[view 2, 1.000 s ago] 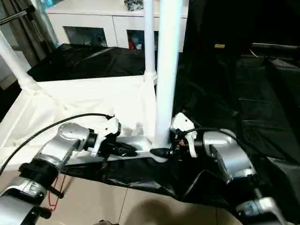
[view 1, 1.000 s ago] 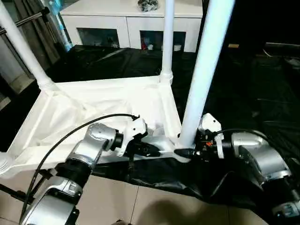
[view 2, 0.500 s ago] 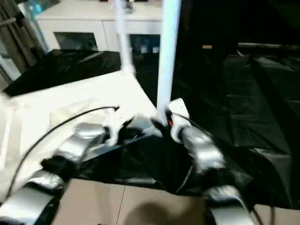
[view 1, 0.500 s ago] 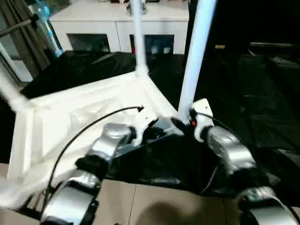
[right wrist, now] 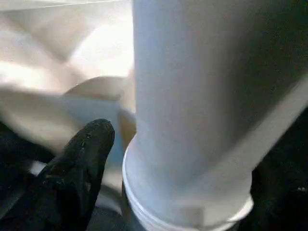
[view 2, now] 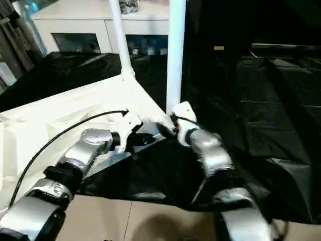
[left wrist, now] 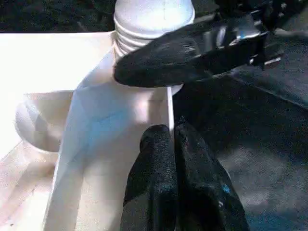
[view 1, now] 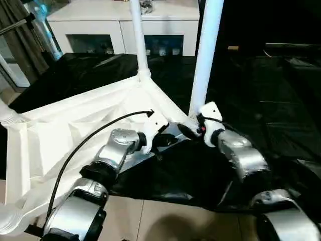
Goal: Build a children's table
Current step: Rotate leg to tighten
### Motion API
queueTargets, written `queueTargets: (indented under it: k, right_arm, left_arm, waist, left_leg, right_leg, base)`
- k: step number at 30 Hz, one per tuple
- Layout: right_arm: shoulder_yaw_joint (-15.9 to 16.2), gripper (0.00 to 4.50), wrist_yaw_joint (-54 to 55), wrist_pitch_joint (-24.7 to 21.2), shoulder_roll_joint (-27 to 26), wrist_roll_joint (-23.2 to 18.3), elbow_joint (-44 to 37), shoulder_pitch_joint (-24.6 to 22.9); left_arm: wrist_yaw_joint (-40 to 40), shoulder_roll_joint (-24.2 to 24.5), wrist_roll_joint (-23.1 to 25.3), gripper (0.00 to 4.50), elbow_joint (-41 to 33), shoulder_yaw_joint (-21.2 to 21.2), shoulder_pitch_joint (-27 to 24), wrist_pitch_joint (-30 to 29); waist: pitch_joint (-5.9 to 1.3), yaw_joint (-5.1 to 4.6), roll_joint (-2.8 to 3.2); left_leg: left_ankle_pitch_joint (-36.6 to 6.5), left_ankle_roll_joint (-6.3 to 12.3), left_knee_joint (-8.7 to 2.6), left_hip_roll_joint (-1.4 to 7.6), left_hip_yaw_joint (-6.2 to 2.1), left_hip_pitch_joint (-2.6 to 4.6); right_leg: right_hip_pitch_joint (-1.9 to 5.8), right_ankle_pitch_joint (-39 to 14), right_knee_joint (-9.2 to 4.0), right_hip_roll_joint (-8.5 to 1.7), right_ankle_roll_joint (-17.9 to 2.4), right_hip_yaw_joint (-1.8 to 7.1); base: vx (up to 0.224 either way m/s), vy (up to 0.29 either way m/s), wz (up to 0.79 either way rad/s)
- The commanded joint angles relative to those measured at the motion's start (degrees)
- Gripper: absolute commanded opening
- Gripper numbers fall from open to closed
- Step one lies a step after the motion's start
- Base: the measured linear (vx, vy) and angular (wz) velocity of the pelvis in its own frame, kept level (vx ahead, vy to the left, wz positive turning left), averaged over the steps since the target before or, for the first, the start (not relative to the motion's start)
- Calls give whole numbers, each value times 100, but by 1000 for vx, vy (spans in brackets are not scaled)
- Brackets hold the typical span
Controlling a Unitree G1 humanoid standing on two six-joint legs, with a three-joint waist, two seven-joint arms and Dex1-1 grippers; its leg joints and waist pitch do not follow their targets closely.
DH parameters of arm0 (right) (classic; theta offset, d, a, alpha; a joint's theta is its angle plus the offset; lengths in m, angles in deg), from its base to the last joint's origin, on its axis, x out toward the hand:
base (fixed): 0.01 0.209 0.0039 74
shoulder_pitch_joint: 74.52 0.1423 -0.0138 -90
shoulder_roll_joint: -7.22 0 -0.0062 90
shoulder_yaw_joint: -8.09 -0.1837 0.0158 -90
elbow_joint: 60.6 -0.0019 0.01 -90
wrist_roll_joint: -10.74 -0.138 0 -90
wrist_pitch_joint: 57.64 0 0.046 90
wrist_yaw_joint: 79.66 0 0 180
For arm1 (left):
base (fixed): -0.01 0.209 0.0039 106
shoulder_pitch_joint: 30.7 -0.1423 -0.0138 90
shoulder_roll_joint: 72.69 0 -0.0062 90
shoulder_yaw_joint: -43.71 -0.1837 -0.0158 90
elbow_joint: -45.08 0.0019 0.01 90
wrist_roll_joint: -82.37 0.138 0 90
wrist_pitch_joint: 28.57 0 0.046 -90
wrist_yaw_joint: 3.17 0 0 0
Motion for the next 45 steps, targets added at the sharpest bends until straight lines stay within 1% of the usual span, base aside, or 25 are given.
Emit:
queueTargets:
  k: [1, 2, 3, 4, 5, 6, 8, 10, 12, 13, 14, 18, 19, 21, 23, 29, 32, 34, 35, 36, 37, 39, 41, 43, 45]
  right_arm:
    - [526, 390, -659, 63, -262, -99, -160, -77]
    - [556, 390, -1089, 62, -97, -242, -424, -215]
    - [560, 390, -1357, 74, 37, -346, -605, -315]
    - [561, 390, -1505, 82, 114, -404, -707, -371]
    - [539, 390, -1692, 53, 190, -481, -794, -424]
    - [528, 390, -1970, -44, 310, -596, -919, -498]
    - [519, 390, -2248, -131, 429, -695, -1028, -567]
    - [552, 390, -2718, -237, 714, -821, -1256, -711]
    - [590, 363, -3036, -296, 975, -869, -1448, -820]
    - [592, 354, -3127, -321, 1049, -868, -1508, -848]
    - [591, 354, -3167, -334, 1081, -866, -1537, -860]
    - [641, 314, -3398, -467, 1257, -889, -1753, -935]
    - [665, 310, -3445, -494, 1298, -885, -1812, -960]
    - [766, 282, -3534, -551, 1392, -858, -1945, -1024]
    - [816, 279, -3536, -541, 1393, -838, -1967, -1051]
    - [827, 273, -3371, -556, 1196, -805, -1922, -1138]
    - [690, 272, -2729, -591, 850, -795, -1727, -1224]
    - [539, 272, -2002, -421, 571, -644, -1369, -1161]
    - [442, 272, -1470, -413, 378, -537, -1096, -1087]
    - [410, 272, -1250, -414, 292, -494, -987, -1057]
    - [377, 272, -1056, -423, 204, -463, -898, -1031]
    - [324, 272, -779, -443, 71, -426, -778, -993]
    - [156, 272, 135, -511, -372, -336, -377, -807]
    - [68, 272, 692, -555, -601, -259, -118, -652]
    - [40, 272, 1224, -622, -808, -111, 186, -439]
  left_arm:
    - [-353, -160, -196, 0, -362, -176, 84, 242]
    - [-594, -80, -237, 0, -464, -214, 22, 252]
    - [-768, 1, -246, 0, -522, -252, -22, 277]
    - [-866, 48, -249, 0, -555, -275, -47, 292]
    - [-964, 95, -247, 0, -586, -290, -73, 302]
    - [-1087, 158, -251, 0, -618, -303, -102, 280]
    - [-1225, 222, -263, 0, -650, -317, -131, 278]
    - [-1520, 364, -327, 0, -752, -341, -203, 259]
    - [-1811, 515, -385, 0, -889, -373, -272, 170]
    - [-1950, 578, -405, 0, -955, -393, -300, 131]
    - [-2022, 609, -414, 0, -991, -405, -314, 109]
    - [-2288, 720, -498, 0, -1139, -426, -365, -34]
    - [-2345, 751, -506, 0, -1183, -438, -384, -64]
    - [-2437, 822, -507, 0, -1255, -459, -425, -93]
    - [-2431, 838, -489, 0, -1250, -465, -431, -73]
    - [-2198, 756, -423, 0, -1214, -449, -460, -2]
    - [-1597, 575, -291, 0, -1101, -383, -434, -71]
    - [-1134, 401, -240, 0, -952, -281, -362, -97]
    - [-821, 261, -216, 0, -839, -213, -298, -121]
    - [-702, 199, -203, 0, -796, -196, -272, -132]
    - [-578, 136, -185, 0, -754, -185, -247, -150]
    - [-387, 43, -155, 0, -691, -168, -207, -178]
    - [240, -257, -82, 0, -473, -118, -60, -269]
    - [511, -403, -65, 0, -349, -91, 29, -314]
    - [863, -543, -2, 0, -217, -37, 123, -309]
  waist:
    - [-405, 35, -71]
    - [-414, 55, -66]
    - [-420, 109, -74]
    - [-417, 148, -65]
    - [-418, 151, -66]
    - [-416, 196, -59]
    - [-400, 242, -67]
    - [-382, 284, -65]
    - [-371, 312, -84]
    - [-368, 315, -72]
    - [-365, 318, -70]
    - [-355, 335, -83]
    - [-355, 332, -122]
    - [-359, 338, -100]
    - [-360, 339, -102]
    - [-358, 333, -109]
    - [-353, 335, -102]
    - [-327, 293, -109]
    - [-308, 265, -90]
    - [-301, 208, -104]
    - [-310, 170, -101]
    - [-302, 135, -105]
    - [-296, 98, -98]
    - [-281, 13, -94]
    - [-278, -17, -93]
  left_leg:
    - [-879, 787, -347, 185, -85, 57]
    - [-719, 874, -331, 181, -79, 54]
    - [-699, 926, -321, 188, -68, 75]
    - [-713, 973, -314, 202, -60, 92]
    - [-697, 985, -320, 205, -61, 81]
    - [-711, 980, -321, 219, -57, 103]
    - [-851, 909, -335, 222, -46, 116]
    - [-1060, 758, -363, 238, -49, 128]
    - [-1176, 681, -377, 238, -51, 139]
    - [-1185, 662, -384, 244, -53, 133]
    - [-1210, 638, -389, 247, -52, 132]
    - [-1281, 498, -397, 231, -49, 142]
    - [-1264, 499, -399, 240, -47, 140]
    - [-1186, 513, -396, 237, -56, 125]
    - [-1149, 526, -388, 230, -51, 122]
    - [-1159, 507, -387, 223, -54, 115]
    - [-1202, 457, -396, 228, -62, 123]
    - [-1385, 344, -419, 213, -69, 116]
    - [-1620, 223, -433, 199, -79, 152]
    - [-1767, 126, -445, 188, -91, 158]
    - [-1817, 88, -449, 186, -106, 158]
    - [-1863, 100, -451, 175, -104, 148]
    - [-1953, 131, -450, 171, -101, 163]
    - [-2108, 49, -452, 142, -123, 172]
    - [-2215, 47, -448, 134, -137, 180]
  right_leg:
    - [322, -401, -263, -214, -1531, 191]
    - [322, -210, -230, -213, -1611, 188]
    - [327, -137, -224, -211, -1651, 187]
    - [305, -121, -219, -207, -1673, 194]
    - [317, -114, -213, -209, -1674, 195]
    - [301, -144, -217, -203, -1669, 196]
    - [298, -340, -235, -199, -1658, 202]
    - [286, -640, -261, -206, -1598, 210]
    - [296, -813, -283, -208, -1541, 213]
    - [286, -878, -287, -216, -1506, 222]
    - [281, -933, -291, -217, -1495, 222]
    - [268, -1159, -312, -216, -1438, 228]
    - [264, -1163, -313, -214, -1425, 235]
    - [272, -1136, -297, -218, -1407, 231]
    - [267, -1123, -301, -218, -1394, 233]
    - [264, -1233, -313, -220, -1364, 229]
    - [254, -1333, -324, -221, -1319, 232]
    - [250, -1614, -358, -227, -1251, 225]
    - [225, -1976, -400, -234, -1175, 217]
    - [221, -2222, -428, -232, -1093, 210]
    - [231, -2268, -431, -225, -1048, 212]
    - [227, -2305, -448, -218, -1017, 214]
    - [196, -2403, -476, -220, -991, 220]
    - [187, -2686, -504, -213, -923, 187]
    - [179, -2858, -534, -216, -847, 175]
  base:
    - [0, 0, 0]
    - [0, 0, 0]
    - [0, 0, 0]
    - [0, 0, 0]
    - [0, 0, 0]
    - [0, 0, 0]
    - [0, 0, 0]
    - [0, 0, 0]
    - [0, 0, 0]
    - [0, 0, 0]
    - [0, 0, 0]
    - [0, 0, 0]
    - [0, 0, 0]
    - [0, 0, 0]
    - [0, 0, 0]
    - [0, 0, 0]
    - [0, 0, 0]
    - [0, 0, 0]
    - [0, 0, 0]
    - [0, 0, 0]
    - [0, 0, 0]
    - [0, 0, 0]
    - [0, 0, 0]
    - [0, 0, 0]
    - [0, 0, 0]
